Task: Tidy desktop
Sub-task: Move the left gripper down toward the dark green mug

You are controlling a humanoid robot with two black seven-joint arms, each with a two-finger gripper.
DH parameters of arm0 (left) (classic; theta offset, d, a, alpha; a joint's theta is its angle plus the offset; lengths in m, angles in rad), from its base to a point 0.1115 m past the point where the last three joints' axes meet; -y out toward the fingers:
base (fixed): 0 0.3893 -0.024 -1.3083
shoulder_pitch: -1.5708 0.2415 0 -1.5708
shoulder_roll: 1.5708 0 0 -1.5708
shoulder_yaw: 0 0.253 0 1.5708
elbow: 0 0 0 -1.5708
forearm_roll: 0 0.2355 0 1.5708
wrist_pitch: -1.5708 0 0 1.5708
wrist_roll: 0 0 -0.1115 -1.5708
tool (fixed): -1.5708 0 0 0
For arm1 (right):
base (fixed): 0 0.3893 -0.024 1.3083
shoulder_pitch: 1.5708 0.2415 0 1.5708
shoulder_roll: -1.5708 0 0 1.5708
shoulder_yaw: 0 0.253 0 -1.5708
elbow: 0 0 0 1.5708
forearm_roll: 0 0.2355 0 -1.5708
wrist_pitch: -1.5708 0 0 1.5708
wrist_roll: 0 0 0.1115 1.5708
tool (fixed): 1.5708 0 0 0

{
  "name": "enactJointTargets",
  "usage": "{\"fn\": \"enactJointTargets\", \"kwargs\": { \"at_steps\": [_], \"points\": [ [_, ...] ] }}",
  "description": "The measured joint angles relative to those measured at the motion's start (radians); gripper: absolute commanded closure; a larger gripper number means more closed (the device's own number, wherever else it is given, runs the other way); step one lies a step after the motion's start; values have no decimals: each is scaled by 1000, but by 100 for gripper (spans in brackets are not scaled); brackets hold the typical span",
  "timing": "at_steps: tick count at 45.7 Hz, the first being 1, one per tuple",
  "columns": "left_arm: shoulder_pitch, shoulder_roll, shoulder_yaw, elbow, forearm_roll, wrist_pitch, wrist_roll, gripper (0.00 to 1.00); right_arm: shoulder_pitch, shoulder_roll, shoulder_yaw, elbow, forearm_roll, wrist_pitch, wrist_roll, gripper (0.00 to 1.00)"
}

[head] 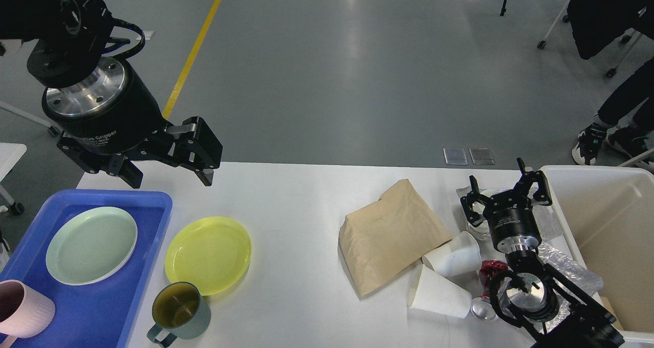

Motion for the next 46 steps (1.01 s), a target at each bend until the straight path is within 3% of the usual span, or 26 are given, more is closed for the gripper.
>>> {"fn": "enactJointTargets", "kwargs": {
  "at_steps": [7,18,29,46],
  "points": [
    [3,2,30,-14,-22,15,-1,4,0,0,0,0,0,0,0,0],
    [153,6,46,41,-44,47,-11,4,0,0,0,1,1,0,0,0],
    [391,68,0,120,-68,173,3,6,0,0,0,1,1,0,0,0],
    [719,175,-43,126,108,355,9,16,0,0,0,1,1,0,0,0]
  ]
}}
